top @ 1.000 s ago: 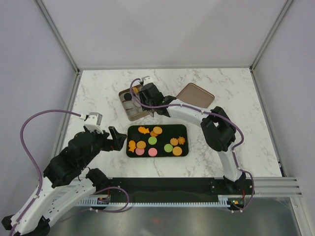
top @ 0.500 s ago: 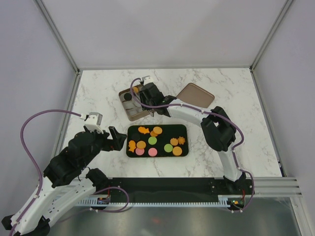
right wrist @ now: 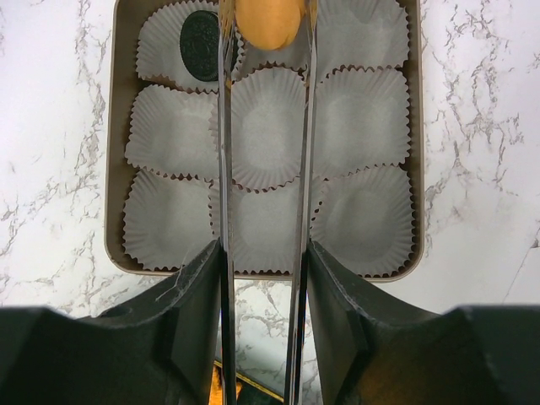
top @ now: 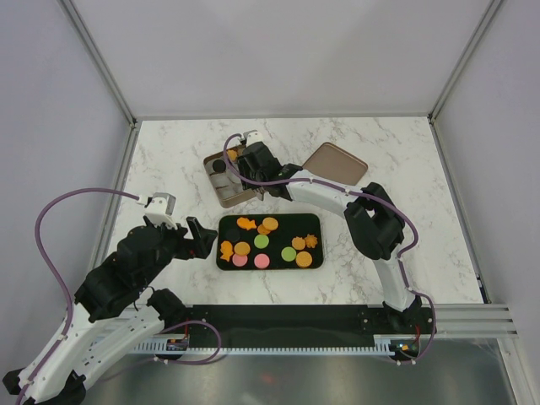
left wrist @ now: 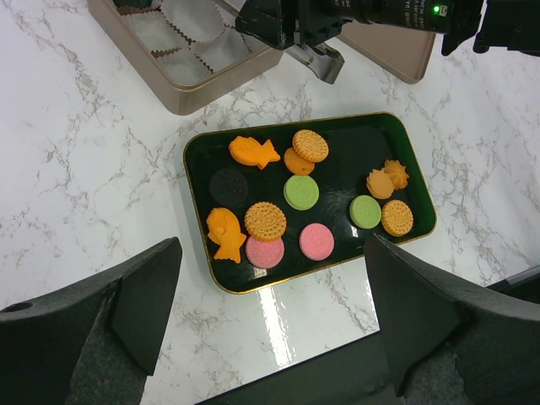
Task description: Pack the cookies
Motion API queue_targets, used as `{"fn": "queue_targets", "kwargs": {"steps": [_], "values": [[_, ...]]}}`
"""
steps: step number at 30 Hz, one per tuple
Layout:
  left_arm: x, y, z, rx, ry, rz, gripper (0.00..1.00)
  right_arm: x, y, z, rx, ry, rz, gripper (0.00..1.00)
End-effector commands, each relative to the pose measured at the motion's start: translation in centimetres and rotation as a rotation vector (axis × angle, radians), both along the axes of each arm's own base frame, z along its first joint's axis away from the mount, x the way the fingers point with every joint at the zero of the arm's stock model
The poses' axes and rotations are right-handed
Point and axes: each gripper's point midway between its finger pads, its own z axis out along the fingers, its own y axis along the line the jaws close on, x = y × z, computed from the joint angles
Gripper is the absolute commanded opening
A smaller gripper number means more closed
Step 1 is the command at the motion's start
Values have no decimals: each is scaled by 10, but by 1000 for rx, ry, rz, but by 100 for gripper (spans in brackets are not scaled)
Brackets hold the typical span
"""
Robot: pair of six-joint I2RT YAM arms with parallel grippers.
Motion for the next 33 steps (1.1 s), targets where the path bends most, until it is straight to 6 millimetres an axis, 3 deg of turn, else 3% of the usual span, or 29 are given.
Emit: {"fn": "queue_targets", "kwargs": {"steps": [1, 9, 15, 17, 18, 19, 20, 21, 22, 23, 24, 25, 26, 27, 28, 29, 30, 31, 32, 33], "values": [[5, -2, 6, -26, -19, 18, 96, 5, 7, 26, 62, -42, -1, 50], [5, -2, 6, -26, -19, 18, 97, 5, 5, 25, 55, -38, -3, 53], [4, -1, 7, -30, -24, 20, 96, -7, -10, 62, 65, -59, -14, 51], [4, -1, 8, -34, -29, 19, 97, -16, -18, 88, 91, -73, -14, 51], [4, -1, 8, -36, -29, 20, 97, -25, -25, 83, 83, -52, -5, 51], [4, 0, 9, -38, -32, 20, 97, -34, -33, 106, 116, -75, -1, 51], [3, 0, 10, -43, -38, 21, 97, -42, -38, 112, 127, -72, 2, 51], [3, 1, 11, -45, -40, 21, 97, -53, -48, 99, 112, -36, 2, 51], [3, 1, 11, -45, -42, 23, 97, -66, -56, 120, 155, -51, 17, 51], [3, 1, 12, -47, -44, 23, 97, -76, -61, 121, 162, -40, 23, 51], [2, 2, 12, -49, -47, 24, 97, -90, -73, 102, 143, 7, 23, 51], [2, 2, 12, -49, -45, 25, 97, -106, -79, 117, 184, 3, 55, 51], [2, 2, 13, -50, -46, 26, 97, -116, -84, 115, 191, 14, 65, 51], [2, 2, 12, -48, -46, 24, 97, -132, -93, 93, 162, 62, 72, 51], [2, 2, 12, -49, -46, 24, 97, -143, -102, 102, 181, 52, 79, 51], [2, 1, 12, -49, -44, 20, 97, -151, -108, 97, 178, 66, 78, 51], [2, 1, 12, -48, -45, 19, 97, -168, -116, 75, 146, 110, 88, 51], [2, 1, 12, -47, -43, 19, 97, -177, -122, 80, 167, 109, 90, 51], [2, 1, 12, -48, -43, 18, 97, -191, -130, 62, 144, 149, 95, 51], [2, 0, 11, -46, -40, 15, 97, -198, -134, 57, 147, 164, 97, 51]]}}
